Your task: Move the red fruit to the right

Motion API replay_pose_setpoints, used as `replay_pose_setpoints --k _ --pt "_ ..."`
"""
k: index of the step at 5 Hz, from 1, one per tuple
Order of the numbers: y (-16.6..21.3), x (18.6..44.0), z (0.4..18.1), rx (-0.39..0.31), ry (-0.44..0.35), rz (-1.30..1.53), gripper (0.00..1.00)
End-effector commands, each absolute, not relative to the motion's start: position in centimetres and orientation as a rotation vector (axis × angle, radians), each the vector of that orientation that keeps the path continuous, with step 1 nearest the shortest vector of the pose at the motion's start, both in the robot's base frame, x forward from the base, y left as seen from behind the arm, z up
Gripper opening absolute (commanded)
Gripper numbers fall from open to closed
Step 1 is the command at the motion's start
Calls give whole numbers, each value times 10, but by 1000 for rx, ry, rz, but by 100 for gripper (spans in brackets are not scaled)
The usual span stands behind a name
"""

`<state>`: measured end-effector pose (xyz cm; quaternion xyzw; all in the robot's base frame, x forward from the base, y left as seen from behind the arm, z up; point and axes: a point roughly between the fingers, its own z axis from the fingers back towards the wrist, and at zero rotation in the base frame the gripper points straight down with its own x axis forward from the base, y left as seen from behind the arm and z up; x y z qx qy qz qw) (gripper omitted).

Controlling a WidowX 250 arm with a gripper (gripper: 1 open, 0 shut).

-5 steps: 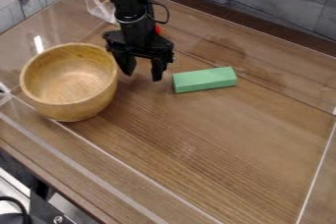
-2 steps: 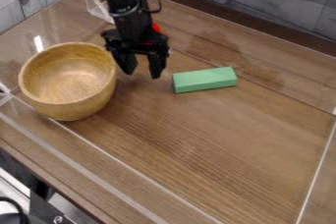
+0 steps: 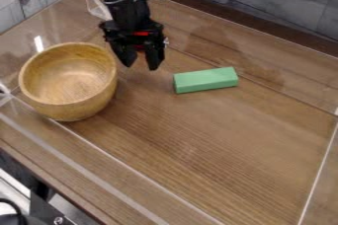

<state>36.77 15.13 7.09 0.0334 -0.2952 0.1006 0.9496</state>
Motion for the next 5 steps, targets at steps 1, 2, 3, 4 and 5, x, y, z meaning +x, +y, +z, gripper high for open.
replay_pose_setpoints --k 1,2,3,4,5 --pt "159 375 95 88 -655 179 0" --pt "152 370 105 90 -653 188 0" --pt "144 365 114 93 -652 197 0" --pt "148 368 109 95 -648 200 0" --pt "151 370 106 94 -647 202 0"
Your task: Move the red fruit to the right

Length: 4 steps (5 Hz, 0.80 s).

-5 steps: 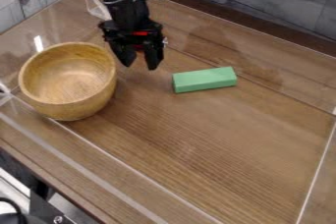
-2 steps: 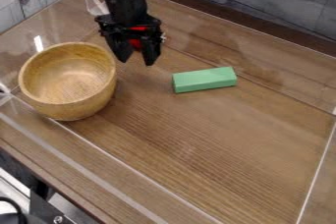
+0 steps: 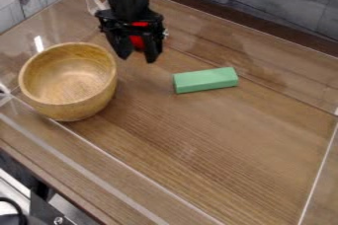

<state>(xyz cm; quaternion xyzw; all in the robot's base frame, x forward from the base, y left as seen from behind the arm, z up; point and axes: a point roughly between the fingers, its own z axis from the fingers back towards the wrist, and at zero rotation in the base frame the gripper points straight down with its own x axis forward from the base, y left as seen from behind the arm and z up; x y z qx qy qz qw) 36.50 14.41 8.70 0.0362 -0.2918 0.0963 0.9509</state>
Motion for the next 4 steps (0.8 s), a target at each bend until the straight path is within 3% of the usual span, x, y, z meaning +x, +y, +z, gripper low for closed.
replay_pose_setpoints --k 1,2,4 --pt "149 362 100 127 -642 303 0" --pt "147 355 94 161 -635 405 0" --pt "148 334 107 170 -618 499 0"
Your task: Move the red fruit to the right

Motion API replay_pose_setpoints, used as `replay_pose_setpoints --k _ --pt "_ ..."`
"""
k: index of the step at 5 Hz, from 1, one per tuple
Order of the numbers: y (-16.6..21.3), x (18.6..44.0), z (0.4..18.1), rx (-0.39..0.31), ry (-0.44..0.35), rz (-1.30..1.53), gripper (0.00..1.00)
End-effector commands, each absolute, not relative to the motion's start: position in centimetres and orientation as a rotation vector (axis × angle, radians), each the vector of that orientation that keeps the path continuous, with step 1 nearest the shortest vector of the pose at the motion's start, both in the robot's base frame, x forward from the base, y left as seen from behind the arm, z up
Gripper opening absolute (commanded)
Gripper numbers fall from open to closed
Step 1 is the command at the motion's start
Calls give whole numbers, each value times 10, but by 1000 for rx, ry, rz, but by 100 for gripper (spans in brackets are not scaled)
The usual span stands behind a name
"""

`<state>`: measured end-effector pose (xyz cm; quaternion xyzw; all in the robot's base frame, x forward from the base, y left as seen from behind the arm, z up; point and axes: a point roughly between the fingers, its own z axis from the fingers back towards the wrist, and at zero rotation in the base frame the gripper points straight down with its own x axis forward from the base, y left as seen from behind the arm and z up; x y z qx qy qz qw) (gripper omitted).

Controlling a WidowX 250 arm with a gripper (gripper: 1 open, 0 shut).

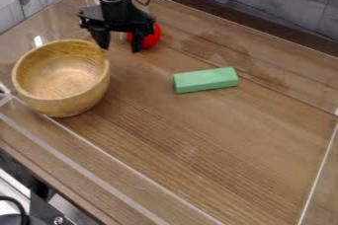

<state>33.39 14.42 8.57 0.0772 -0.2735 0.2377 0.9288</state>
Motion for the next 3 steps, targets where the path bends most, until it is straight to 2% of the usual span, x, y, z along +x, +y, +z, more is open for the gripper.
replay_pose_setpoints --k 1,2,3 --pt "147 330 113 154 -614 466 0" --pt "147 328 121 133 -616 426 0" --pt "149 327 114 115 -617 374 0"
